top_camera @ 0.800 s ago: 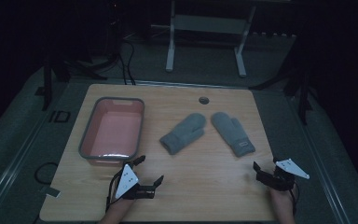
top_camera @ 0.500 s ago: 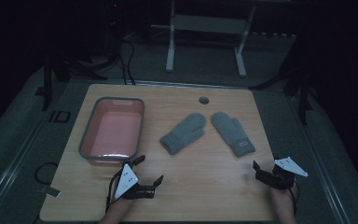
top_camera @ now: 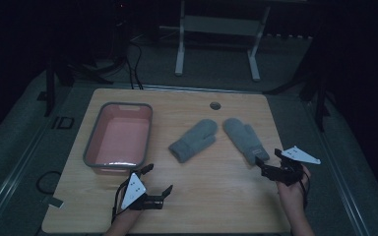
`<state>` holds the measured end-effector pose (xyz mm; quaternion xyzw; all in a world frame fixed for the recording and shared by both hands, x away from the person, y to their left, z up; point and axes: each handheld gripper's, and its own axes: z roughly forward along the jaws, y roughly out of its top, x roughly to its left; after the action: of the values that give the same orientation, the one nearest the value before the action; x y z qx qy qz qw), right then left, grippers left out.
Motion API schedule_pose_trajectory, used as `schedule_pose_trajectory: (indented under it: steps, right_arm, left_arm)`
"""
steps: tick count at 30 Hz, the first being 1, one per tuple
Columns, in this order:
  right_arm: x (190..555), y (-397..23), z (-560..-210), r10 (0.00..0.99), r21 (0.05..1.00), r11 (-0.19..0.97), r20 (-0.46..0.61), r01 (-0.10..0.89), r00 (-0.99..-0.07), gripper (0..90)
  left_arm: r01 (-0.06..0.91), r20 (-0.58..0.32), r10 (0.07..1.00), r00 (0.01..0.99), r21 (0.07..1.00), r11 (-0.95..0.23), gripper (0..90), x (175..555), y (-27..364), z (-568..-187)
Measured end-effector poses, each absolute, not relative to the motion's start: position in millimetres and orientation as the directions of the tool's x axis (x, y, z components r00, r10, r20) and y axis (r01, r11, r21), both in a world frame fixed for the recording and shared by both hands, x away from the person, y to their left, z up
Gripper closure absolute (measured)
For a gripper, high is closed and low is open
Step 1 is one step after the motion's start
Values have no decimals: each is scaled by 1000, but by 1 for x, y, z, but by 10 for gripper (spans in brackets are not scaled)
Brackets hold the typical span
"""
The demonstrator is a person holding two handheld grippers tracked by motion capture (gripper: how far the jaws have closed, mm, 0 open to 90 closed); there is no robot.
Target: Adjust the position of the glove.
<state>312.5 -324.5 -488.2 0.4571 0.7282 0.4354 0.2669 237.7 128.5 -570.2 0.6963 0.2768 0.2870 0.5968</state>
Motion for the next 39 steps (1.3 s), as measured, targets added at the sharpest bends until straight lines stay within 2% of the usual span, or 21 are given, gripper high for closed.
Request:
schedule_pose_trajectory:
  steps: [11, 22, 33, 39]
  right_arm:
    - [340, -269, -474, 804, 859, 283, 31, 428, -594, 125]
    - [367, -213, -477, 722, 819, 389, 12, 421, -692, 141]
    - [403, -160, -484, 698, 784, 399, 77, 476, -712, 149]
    - [421, -132, -494, 711, 756, 431, 51, 492, -702, 221]
  left_arm:
    - [43, 68, 726, 685, 990, -133, 57, 238, 129, -570]
    - [46, 62, 723, 688, 991, -129, 58, 238, 129, -570]
    - [50, 58, 721, 690, 991, -127, 58, 238, 128, -570]
    - [53, 53, 722, 690, 991, -123, 57, 238, 129, -570]
